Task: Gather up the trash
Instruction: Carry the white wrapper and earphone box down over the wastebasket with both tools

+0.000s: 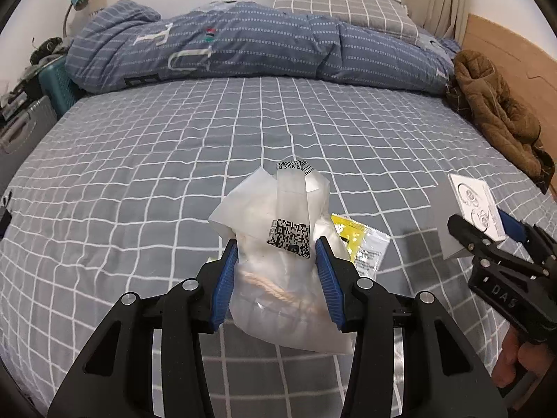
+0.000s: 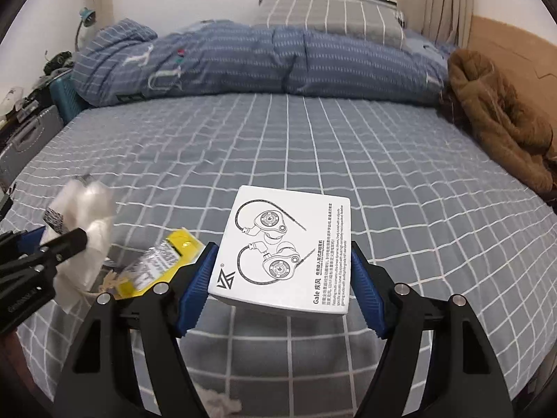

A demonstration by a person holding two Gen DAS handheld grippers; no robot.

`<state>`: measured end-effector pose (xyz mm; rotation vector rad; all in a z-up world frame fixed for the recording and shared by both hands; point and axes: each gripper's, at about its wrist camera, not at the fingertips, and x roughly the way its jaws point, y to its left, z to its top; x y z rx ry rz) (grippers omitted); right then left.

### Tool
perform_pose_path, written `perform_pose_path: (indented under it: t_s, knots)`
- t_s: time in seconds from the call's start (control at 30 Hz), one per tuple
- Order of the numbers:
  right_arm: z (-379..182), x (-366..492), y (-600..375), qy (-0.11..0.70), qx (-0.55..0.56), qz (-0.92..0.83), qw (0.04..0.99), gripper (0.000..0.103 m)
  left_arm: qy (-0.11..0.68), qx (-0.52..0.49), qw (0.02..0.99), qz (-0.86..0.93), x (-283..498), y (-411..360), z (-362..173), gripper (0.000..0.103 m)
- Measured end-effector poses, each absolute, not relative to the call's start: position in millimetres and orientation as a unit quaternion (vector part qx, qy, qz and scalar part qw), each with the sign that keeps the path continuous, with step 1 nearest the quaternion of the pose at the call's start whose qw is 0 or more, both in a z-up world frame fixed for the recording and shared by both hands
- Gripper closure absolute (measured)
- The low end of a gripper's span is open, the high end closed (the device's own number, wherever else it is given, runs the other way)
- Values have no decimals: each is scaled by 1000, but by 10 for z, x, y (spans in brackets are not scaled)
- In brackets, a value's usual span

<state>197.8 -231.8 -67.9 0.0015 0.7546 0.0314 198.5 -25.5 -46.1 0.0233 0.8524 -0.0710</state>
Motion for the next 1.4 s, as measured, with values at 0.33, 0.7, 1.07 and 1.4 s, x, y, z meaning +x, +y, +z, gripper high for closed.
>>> perform_pose_path:
  t_s: [0.33, 0.7, 1.07, 1.4]
  knots:
    - [-527, 1557, -2301, 360, 3, 20, 933, 33, 411, 7, 911, -35, 1635, -146, -404, 59]
    - [-363, 1151, -2207, 347, -7, 26, 937, 33, 400, 13, 915, -44, 1225, -200, -302, 59]
    - [-291, 775, -2202, 346, -1, 33, 938, 33, 393, 6, 918, -48, 837, -184, -202, 59]
    - [-264, 367, -2144, 345, -3, 41, 938, 35, 390, 0, 919, -51, 425, -184, -150, 59]
